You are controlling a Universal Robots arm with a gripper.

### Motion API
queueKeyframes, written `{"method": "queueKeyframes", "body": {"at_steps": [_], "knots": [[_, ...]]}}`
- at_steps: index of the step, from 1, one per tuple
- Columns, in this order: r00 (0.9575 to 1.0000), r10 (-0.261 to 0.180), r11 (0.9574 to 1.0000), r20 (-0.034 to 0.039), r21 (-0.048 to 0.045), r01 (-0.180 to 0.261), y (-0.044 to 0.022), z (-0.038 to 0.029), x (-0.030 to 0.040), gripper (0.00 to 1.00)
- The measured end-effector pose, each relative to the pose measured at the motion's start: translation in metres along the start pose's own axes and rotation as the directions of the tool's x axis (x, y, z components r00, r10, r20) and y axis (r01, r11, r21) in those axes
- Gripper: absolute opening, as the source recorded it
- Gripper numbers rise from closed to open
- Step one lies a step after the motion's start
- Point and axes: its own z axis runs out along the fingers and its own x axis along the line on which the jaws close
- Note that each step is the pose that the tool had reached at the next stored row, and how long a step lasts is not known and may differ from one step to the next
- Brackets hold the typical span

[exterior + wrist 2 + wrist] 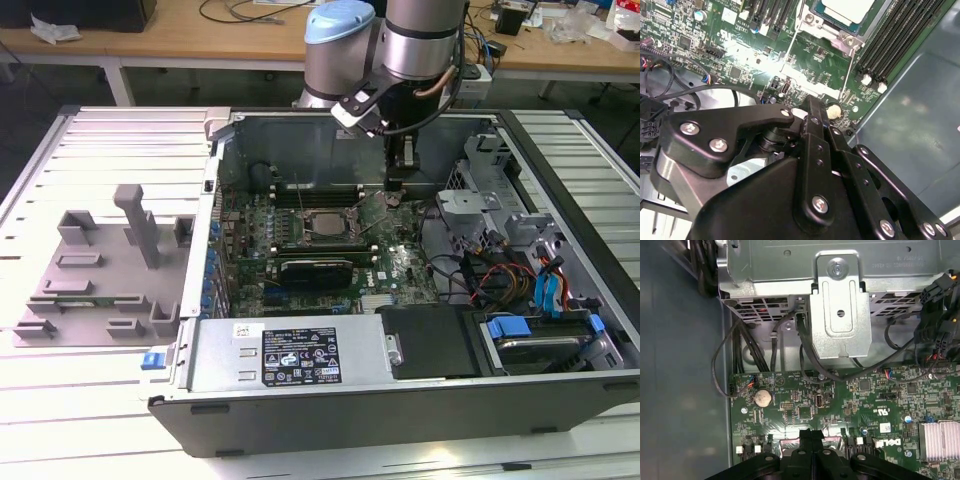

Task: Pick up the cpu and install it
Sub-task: 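Close the cpu cover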

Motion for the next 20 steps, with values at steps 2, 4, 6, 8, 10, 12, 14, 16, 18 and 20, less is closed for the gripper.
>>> {"method": "queueKeyframes", "body": {"at_steps": [2, 4, 6, 8, 10, 12, 14, 16, 18, 20], "knots": [[1.0, 0.0, 1.0, -0.0002, -0.0001, 0.0, 0.0001, 0.0011, 0.0, 0.11], [1.0, 0.0, 1.0, 0.0, 0.0, 0.0, 0.0005, 0.0023, 0.0001, 0.11], [1.0, 0.0, 1.0, 0.0, 0.0001, 0.0, 0.001, 0.0036, 0.0002, 0.11], [1.0, 0.0, 1.0, -0.0001, 0.0, 0.0, 0.0017, 0.0059, 0.0002, 0.11], [1.0, -0.001, 1.0, 0.0, 0.0, 0.001, 0.0047, 0.0085, 0.0004, 0.11], [1.0, -0.003, 1.0, -0.0002, 0.0, 0.003, 0.0076, 0.0096, 0.0007, 0.11], [1.0, -0.005, 1.0, -0.0003, -0.0001, 0.005, 0.0095, 0.0116, 0.0008, 0.11], [1.0, -0.006, 1.0, -0.0004, -0.0001, 0.006, 0.01, 0.0132, 0.0009, 0.11], [1.0, -0.007, 1.0, -0.0002, -0.0001, 0.007, 0.0102, 0.0148, 0.0009, 0.11], [1.0, -0.007, 1.0, -0.0004, -0.0001, 0.007, 0.0105, 0.0169, 0.001, 0.11]]}}
